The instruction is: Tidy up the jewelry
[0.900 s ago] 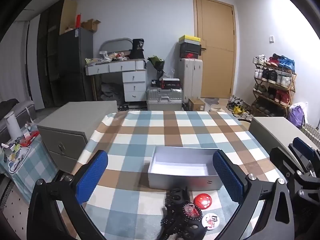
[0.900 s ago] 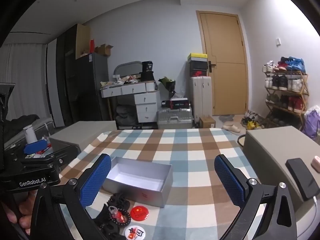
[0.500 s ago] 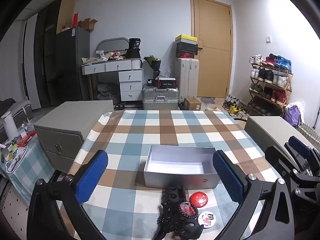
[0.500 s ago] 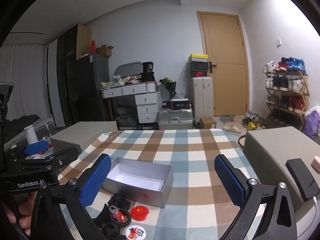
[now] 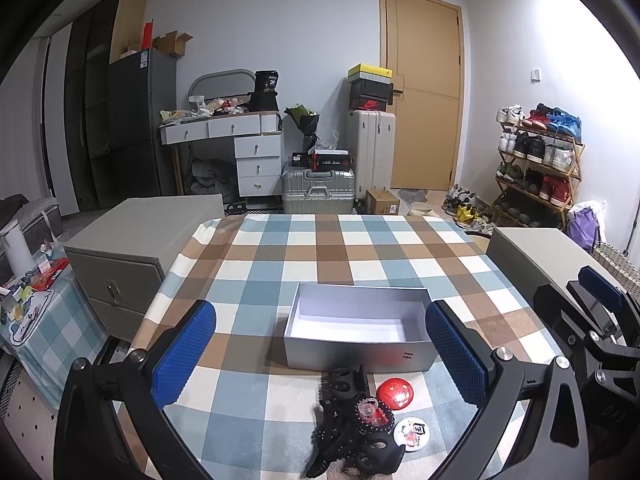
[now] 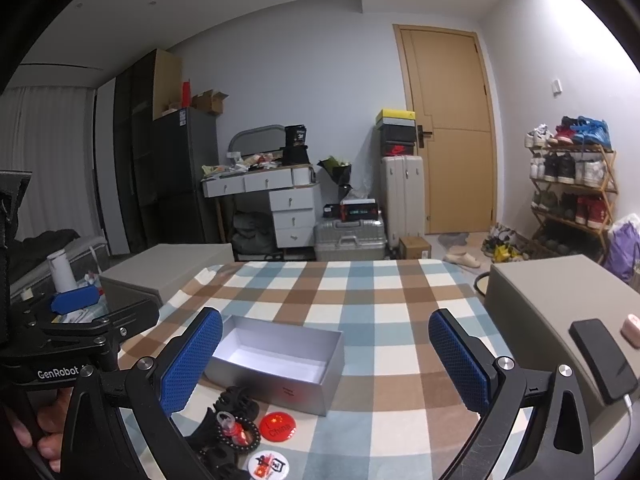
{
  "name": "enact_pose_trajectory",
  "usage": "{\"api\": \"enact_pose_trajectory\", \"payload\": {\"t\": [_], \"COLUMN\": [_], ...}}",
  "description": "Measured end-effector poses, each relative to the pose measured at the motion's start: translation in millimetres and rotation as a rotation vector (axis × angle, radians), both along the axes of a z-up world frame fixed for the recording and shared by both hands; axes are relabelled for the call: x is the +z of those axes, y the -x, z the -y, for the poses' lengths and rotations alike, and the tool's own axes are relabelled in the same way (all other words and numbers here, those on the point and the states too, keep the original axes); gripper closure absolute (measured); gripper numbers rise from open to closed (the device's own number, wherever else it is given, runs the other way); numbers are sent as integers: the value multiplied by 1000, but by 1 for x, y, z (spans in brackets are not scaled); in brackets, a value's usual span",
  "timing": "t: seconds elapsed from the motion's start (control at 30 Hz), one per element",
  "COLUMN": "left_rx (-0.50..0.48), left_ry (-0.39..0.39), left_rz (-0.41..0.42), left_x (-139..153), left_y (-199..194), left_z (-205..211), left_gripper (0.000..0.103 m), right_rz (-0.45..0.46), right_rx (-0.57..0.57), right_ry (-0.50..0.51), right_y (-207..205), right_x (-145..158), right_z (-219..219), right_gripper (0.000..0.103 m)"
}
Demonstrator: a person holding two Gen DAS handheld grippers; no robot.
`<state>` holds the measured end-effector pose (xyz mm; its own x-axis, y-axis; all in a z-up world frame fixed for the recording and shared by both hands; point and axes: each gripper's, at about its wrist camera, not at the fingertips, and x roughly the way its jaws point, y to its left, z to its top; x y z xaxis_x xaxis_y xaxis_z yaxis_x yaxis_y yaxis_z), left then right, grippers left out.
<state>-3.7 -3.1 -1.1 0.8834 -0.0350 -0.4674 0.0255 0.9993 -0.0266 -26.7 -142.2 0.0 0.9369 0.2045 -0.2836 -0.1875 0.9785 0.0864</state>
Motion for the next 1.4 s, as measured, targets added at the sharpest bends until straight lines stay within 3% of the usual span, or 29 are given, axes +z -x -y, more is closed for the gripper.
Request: {"api": "enact_pose_trajectory", "payload": {"t": [1.4], "left_rx": [15], "left_ry": [9], "left_rz": [-29], "left_x": [-7], "left_y": [0], "left_z": [-8], "left_gripper": [1], "right_rz": [-12], "right_rx": [5], "right_ry": [1], "right_y": [1], "right_x": [-6], "right_z": [-5], "right_gripper": [0]}}
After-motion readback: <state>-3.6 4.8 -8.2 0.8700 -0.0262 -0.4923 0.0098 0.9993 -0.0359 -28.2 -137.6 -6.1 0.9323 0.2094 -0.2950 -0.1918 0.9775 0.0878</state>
